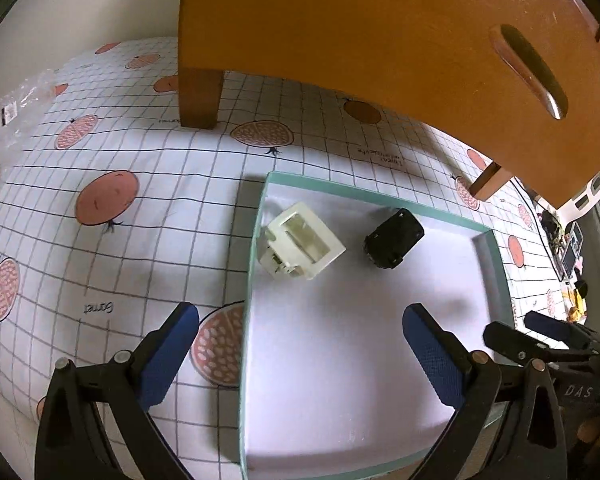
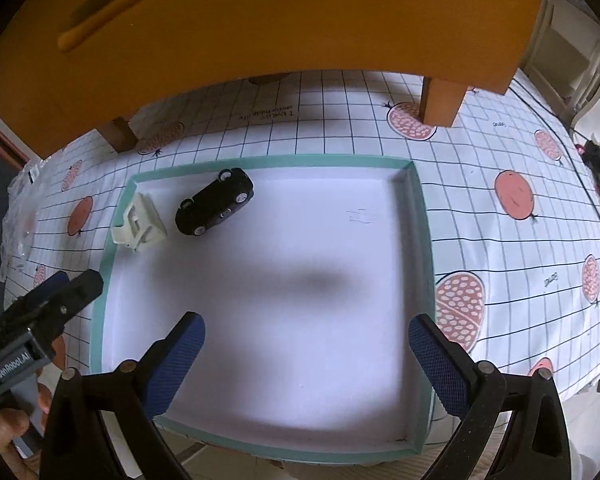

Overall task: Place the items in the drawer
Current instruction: 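Lower left tool onto the cream clip while right tool lowers onto the black car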

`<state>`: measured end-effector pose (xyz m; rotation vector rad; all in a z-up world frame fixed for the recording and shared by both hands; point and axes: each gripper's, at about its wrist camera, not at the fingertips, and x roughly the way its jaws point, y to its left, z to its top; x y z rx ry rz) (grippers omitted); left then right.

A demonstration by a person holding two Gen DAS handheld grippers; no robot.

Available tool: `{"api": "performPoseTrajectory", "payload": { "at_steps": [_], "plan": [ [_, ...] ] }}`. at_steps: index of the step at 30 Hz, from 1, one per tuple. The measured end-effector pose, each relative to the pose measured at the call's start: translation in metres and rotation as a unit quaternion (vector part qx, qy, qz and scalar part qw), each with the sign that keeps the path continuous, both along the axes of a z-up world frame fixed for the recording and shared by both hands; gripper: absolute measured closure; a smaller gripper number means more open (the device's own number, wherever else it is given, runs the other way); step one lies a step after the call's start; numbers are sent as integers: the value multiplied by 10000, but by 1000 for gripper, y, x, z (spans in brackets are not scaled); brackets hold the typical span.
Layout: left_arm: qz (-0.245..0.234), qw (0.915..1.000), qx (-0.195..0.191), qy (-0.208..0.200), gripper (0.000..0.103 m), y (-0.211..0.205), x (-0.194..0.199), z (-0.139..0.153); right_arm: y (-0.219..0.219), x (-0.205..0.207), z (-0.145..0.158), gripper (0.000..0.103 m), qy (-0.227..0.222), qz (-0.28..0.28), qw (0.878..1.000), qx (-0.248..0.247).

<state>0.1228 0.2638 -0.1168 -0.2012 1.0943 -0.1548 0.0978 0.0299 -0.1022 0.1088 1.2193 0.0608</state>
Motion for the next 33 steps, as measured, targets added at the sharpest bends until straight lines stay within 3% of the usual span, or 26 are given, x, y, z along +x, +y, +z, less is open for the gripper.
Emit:
{"api": "performPoseTrajectory", "payload": {
  "at_steps": [11, 15, 24, 33],
  "plan": [
    [-66, 9999, -126, -56, 9, -15, 30, 0, 3, 14, -12, 0, -191, -103, 9994, 253],
    [90, 9997, -224, 68, 18, -13, 39, -6, 2, 24, -17, 0, -330, -212, 9985, 384],
    [393, 9992, -108, -10, 18, 8, 31, 2, 10, 52, -25, 0, -463, -638, 9939, 767],
    [727, 9970, -243, 83, 18, 36, 28, 0, 36, 73, -37, 0, -586, -830, 9933, 553]
  ]
}}
